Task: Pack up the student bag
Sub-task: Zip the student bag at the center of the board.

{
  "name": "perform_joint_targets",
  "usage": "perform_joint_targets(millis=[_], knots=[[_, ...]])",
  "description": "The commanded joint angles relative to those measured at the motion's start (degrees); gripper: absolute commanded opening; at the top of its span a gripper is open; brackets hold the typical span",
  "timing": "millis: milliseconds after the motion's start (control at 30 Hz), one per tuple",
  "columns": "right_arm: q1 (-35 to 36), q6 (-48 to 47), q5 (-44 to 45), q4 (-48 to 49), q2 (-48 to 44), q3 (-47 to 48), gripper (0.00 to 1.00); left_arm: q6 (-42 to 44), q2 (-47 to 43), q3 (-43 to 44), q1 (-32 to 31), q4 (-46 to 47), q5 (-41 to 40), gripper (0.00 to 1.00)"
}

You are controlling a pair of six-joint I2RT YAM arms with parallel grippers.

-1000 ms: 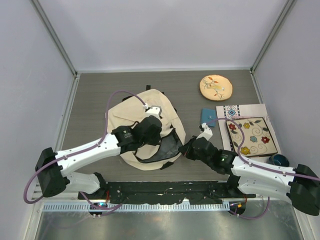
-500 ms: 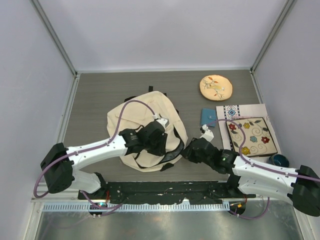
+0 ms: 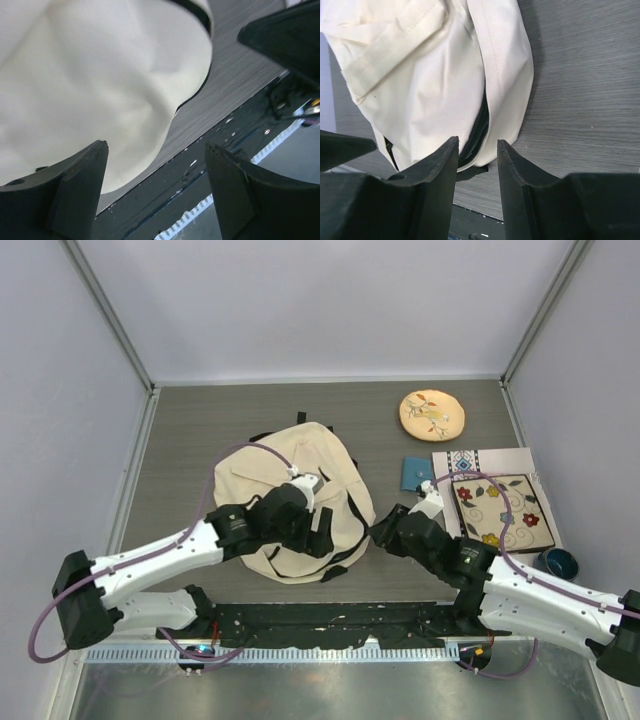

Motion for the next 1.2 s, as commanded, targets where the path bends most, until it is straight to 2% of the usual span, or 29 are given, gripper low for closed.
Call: perform_joint_targets(millis=[0, 67, 200, 300, 400, 533, 667, 767, 833, 867, 900, 967, 1000, 1067, 1167], knots=[[0.2, -1.0, 2.8, 3.4, -2.3, 1.9, 0.42, -3.3, -6.3, -0.9, 0.4, 8.8, -6.7, 0.84], [0.2, -1.6, 1.9, 7.6, -1.4, 1.3, 0.42, -3.5, -5.6, -1.0, 0.5, 11.4, -7.0, 0.87], [0.2, -2.8, 1.3, 12.1, 2.9, 2.6, 0.41, -3.6, 3.4, 1.0, 0.6, 11.1, -5.3, 0.87], [0.1, -3.2, -0.1, 14.3, 7.9, 3.9, 0.4, -5.1, 9.6, 0.6, 0.6, 12.6, -2.2, 0.82], [0.1, -2.4, -1.1, 14.8, 12.6, 3.4, 0.37, -8.0, 12.2, -1.3, 0.6, 15.2, -0.7, 0.77], [0.0, -1.7, -0.4, 11.5, 14.2, 2.4, 0.31, -9.6, 8.8, -3.8, 0.6, 15.0, -2.9, 0.77], [-0.2, -3.6, 6.9, 5.0, 10.2, 2.6, 0.32, -7.9, 2.2, -3.6, 0.6, 10.6, -7.5, 0.8], [-0.8, -5.8, 9.3, 2.1, 7.1, 3.7, 0.36, -6.9, -2.6, -1.4, 0.6, 5.3, -12.3, 0.83], [-1.2, -6.6, 9.2, 1.6, 6.2, 4.1, 0.45, -6.1, -4.4, 0.1, 0.7, 0.9, -16.7, 0.86], [-1.5, -6.6, 8.8, 1.7, 5.7, 4.3, 0.53, -5.8, -5.5, 1.1, 0.6, -0.2, -18.3, 0.87], [-1.8, -6.5, 7.6, 1.7, 5.6, 4.4, 0.65, -5.9, -7.7, 1.2, 0.6, -1.2, -19.7, 0.9], [-2.0, -5.8, 6.0, 2.5, 5.9, 4.5, 0.71, -6.3, -10.2, 0.7, 0.7, -3.3, -24.3, 0.93], [-2.1, -5.2, 4.1, 2.8, 6.0, 4.3, 0.76, -6.8, -12.5, 0.4, 0.7, -4.2, -25.9, 0.99], [-2.3, -3.8, 1.6, 5.1, 6.6, 3.3, 0.79, -9.4, -14.3, -1.2, 1.2, -7.5, -30.1, 1.0], [-2.5, -1.5, -2.3, 8.0, 7.6, 1.5, 0.81, -12.8, -17.7, -3.4, 2.7, -10.8, -31.4, 0.99]])
